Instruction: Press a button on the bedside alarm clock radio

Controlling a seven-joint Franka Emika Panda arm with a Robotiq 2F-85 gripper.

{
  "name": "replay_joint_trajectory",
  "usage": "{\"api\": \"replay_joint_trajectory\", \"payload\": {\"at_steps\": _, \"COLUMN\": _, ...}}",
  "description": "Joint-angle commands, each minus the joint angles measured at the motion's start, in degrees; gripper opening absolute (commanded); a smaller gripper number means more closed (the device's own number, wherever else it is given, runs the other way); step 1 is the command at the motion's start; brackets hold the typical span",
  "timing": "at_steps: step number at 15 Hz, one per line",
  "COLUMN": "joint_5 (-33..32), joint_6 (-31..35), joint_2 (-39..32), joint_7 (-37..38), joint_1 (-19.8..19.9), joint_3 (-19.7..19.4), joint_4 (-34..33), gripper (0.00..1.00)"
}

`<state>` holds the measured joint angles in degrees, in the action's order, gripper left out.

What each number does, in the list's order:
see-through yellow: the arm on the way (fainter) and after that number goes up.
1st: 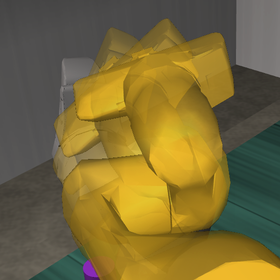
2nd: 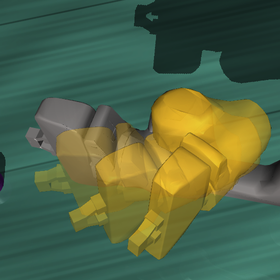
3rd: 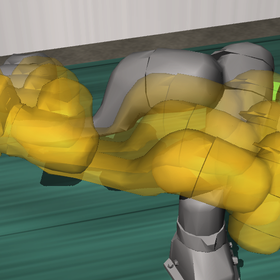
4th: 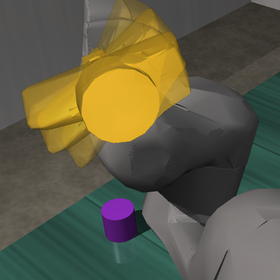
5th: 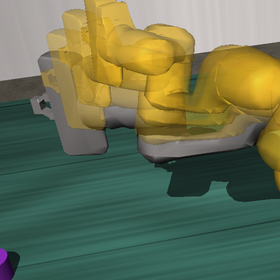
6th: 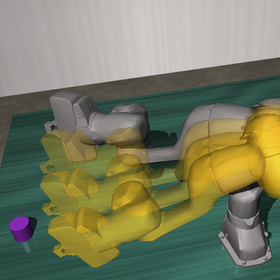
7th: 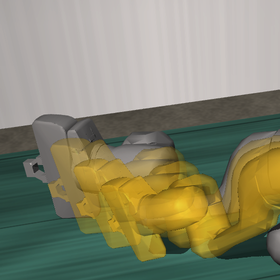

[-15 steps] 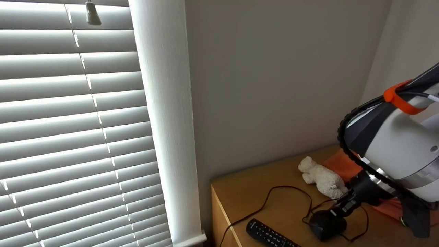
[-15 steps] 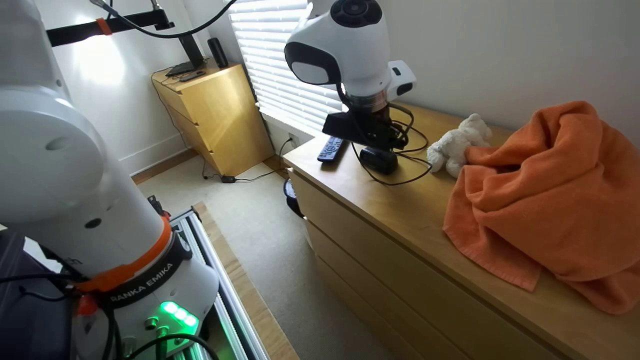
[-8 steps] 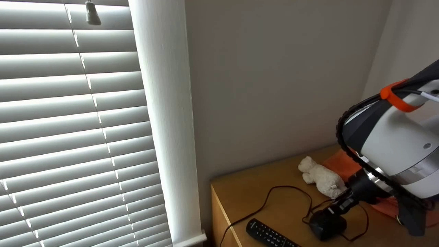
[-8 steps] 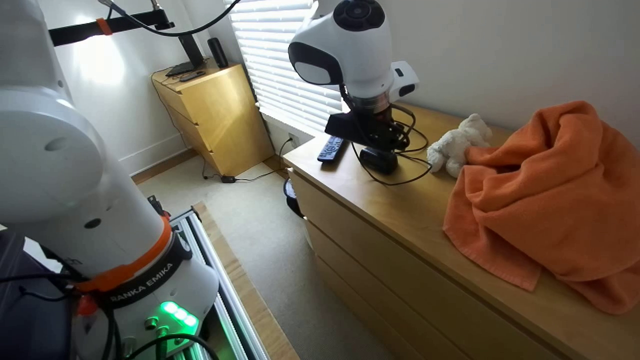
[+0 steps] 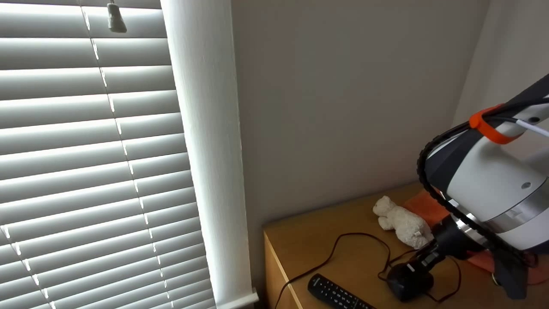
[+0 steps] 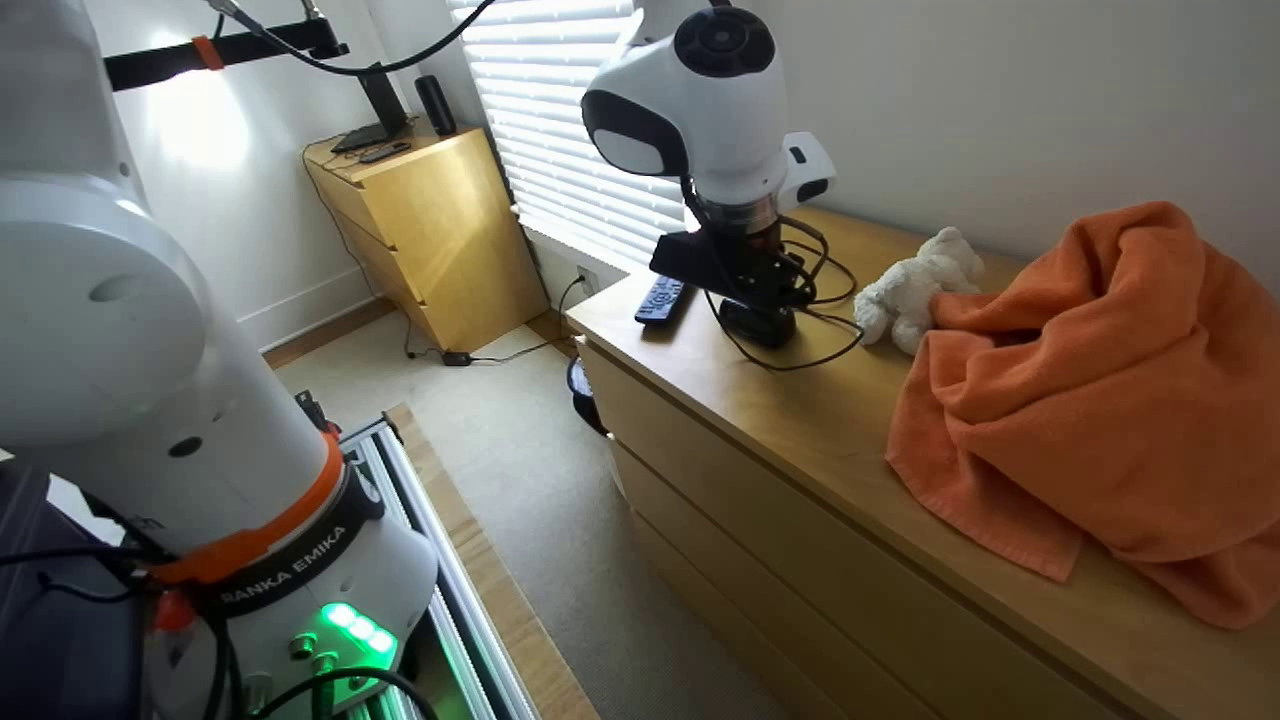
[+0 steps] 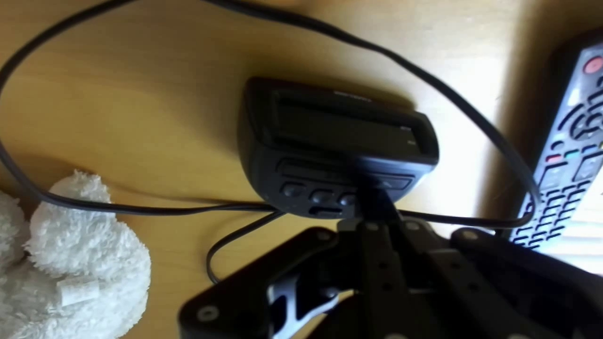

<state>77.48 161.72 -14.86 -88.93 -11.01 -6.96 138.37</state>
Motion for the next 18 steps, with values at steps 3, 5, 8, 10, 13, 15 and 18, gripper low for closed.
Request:
{"api": "replay_joint_trajectory", "payload": {"at_steps": 3, "joint_5": 4.1, "joint_6": -1.2, "joint_2": -1.0, "joint_7": -5.1, "joint_1": 1.0, "joint_3": 0.5, "joint_4": -1.2, "gripper": 0.00}}
{"api": "replay_joint_trajectory", "payload": {"at_steps": 5, "joint_5": 4.5, "joint_6": -1.3, "joint_2": -1.1, "joint_7": -5.3, "joint_1": 0.9, "joint_3": 0.4, "joint_4": -1.3, "gripper": 0.00}}
{"api": "replay_joint_trajectory", "payload": {"at_steps": 8, "joint_5": 5.0, "joint_6": -1.1, "joint_2": -1.3, "joint_7": -5.8, "joint_1": 0.9, "joint_3": 0.4, "joint_4": -1.5, "gripper": 0.00}}
{"api": "replay_joint_trajectory", "payload": {"at_steps": 10, "joint_5": 5.2, "joint_6": -1.3, "joint_2": -1.5, "joint_7": -5.9, "joint_1": 1.0, "joint_3": 0.3, "joint_4": -1.6, "gripper": 0.00}}
{"api": "replay_joint_trajectory", "payload": {"at_steps": 13, "joint_5": 6.1, "joint_6": -1.0, "joint_2": -2.2, "joint_7": -6.9, "joint_1": 1.2, "joint_3": 0.4, "joint_4": -2.0, "gripper": 0.00}}
{"api": "replay_joint_trajectory", "payload": {"at_steps": 15, "joint_5": 7.0, "joint_6": -1.2, "joint_2": -2.8, "joint_7": -7.7, "joint_1": 1.4, "joint_3": 0.3, "joint_4": -2.3, "gripper": 0.00}}
{"api": "replay_joint_trajectory", "payload": {"at_steps": 18, "joint_5": 7.4, "joint_6": -2.3, "joint_2": -3.6, "joint_7": -7.9, "joint_1": 1.8, "joint_3": 0.2, "joint_4": -2.4, "gripper": 0.00}}
